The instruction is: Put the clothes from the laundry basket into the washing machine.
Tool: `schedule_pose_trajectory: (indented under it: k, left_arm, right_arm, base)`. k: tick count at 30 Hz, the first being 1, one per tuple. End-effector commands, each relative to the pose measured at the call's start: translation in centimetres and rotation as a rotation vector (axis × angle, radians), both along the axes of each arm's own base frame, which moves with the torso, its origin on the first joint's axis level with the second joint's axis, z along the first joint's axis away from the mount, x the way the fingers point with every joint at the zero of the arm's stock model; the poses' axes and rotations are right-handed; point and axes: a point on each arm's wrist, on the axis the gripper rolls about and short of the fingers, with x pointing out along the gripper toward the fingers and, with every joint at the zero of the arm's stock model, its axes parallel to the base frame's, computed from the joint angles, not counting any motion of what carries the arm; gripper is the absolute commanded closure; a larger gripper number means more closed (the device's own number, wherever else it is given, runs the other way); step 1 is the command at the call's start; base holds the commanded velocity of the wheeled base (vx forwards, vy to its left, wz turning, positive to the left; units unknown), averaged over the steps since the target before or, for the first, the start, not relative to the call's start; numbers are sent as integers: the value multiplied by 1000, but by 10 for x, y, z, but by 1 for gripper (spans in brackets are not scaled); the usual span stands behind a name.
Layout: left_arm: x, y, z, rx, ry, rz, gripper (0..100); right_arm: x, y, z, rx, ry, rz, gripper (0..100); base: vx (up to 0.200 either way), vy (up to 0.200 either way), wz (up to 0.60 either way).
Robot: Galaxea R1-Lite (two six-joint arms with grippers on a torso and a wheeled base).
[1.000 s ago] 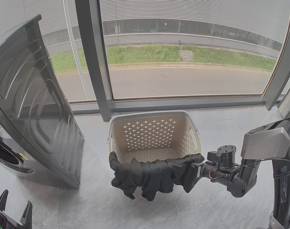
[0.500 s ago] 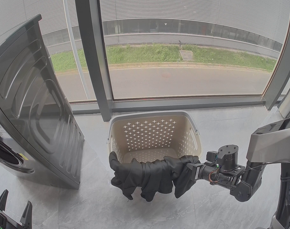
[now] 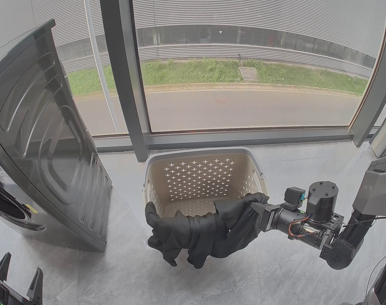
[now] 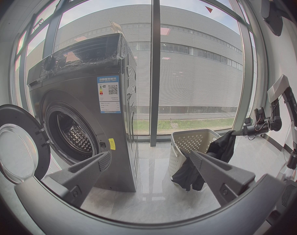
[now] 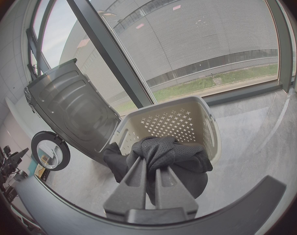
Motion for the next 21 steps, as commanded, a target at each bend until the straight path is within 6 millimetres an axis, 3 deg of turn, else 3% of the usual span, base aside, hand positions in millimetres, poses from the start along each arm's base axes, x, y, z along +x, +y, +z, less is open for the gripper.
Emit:
schedule_pose_trajectory:
  k: [1,3,8,14,18,21]
  left_arm:
    - [0,0,-5,0,-3,1,0]
    - [0,0,-5,0,-2,1,0]
    - [0,0,-5,0,-2,1,0]
    - [0,0,-5,1,-2,2,0]
    - [0,0,-5,1,-3,1,0]
    - [0,0,-5,0,-3,1,0]
  right_arm:
    - [-11,2,34,59,-101,24,100]
    - [-15,2,43,72,-126,28,100]
    - [-30,-5,93,105,-313,11,100]
    - [-45,-14,133,60,-430,-38,100]
    - [-64,-12,144,37,-428,-27,100]
    - [-67,-11,144,24,-418,-53,100]
  base:
    - [0,0,0]
    - [0,0,0]
    - [0,0,0]
    - [0,0,0]
    - [0,0,0]
    - [0,0,0]
